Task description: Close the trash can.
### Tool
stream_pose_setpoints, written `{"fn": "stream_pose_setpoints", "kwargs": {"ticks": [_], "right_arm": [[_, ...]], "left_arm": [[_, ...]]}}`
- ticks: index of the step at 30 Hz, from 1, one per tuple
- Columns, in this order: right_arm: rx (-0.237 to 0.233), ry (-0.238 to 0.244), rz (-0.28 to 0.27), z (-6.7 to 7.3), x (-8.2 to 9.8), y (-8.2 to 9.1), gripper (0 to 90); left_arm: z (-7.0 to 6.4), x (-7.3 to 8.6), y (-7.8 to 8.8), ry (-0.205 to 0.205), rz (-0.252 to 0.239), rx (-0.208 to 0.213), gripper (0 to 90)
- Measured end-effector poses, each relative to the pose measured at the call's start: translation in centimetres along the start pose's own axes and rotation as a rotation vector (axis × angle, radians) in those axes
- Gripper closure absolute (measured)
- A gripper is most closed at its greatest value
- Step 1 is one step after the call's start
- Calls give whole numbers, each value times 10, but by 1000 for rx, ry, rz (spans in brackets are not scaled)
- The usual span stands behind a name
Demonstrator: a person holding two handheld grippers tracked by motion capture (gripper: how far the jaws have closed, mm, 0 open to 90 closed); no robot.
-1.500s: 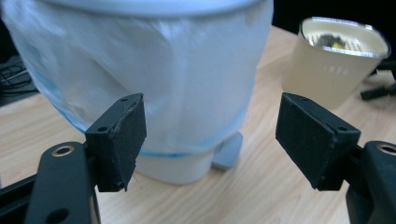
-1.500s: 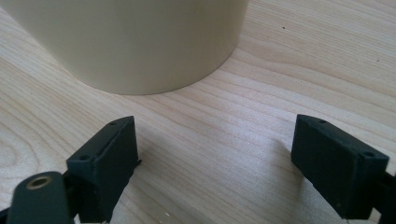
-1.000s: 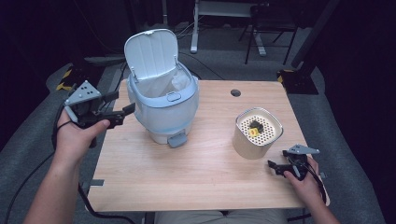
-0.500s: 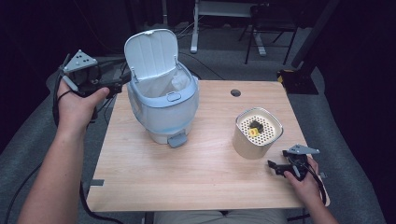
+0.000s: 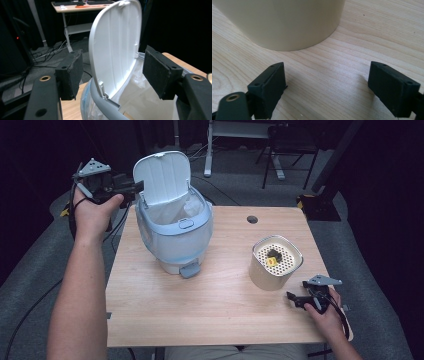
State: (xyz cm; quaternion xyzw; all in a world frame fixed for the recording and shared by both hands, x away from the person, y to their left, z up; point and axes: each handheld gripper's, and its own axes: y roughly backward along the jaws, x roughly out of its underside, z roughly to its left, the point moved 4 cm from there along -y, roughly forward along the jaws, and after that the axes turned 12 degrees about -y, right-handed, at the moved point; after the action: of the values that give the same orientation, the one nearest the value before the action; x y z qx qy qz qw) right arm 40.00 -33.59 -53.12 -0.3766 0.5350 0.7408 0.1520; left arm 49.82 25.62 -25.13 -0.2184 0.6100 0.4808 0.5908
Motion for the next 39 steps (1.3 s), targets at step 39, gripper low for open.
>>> {"fn": "stream_pose_setpoints", "kwargs": {"ticks": [39], "right_arm": [[1,-1,-1,0,0,0,149]], "left_arm": [[-6,6,-19,-69,-78,205,391]]}}
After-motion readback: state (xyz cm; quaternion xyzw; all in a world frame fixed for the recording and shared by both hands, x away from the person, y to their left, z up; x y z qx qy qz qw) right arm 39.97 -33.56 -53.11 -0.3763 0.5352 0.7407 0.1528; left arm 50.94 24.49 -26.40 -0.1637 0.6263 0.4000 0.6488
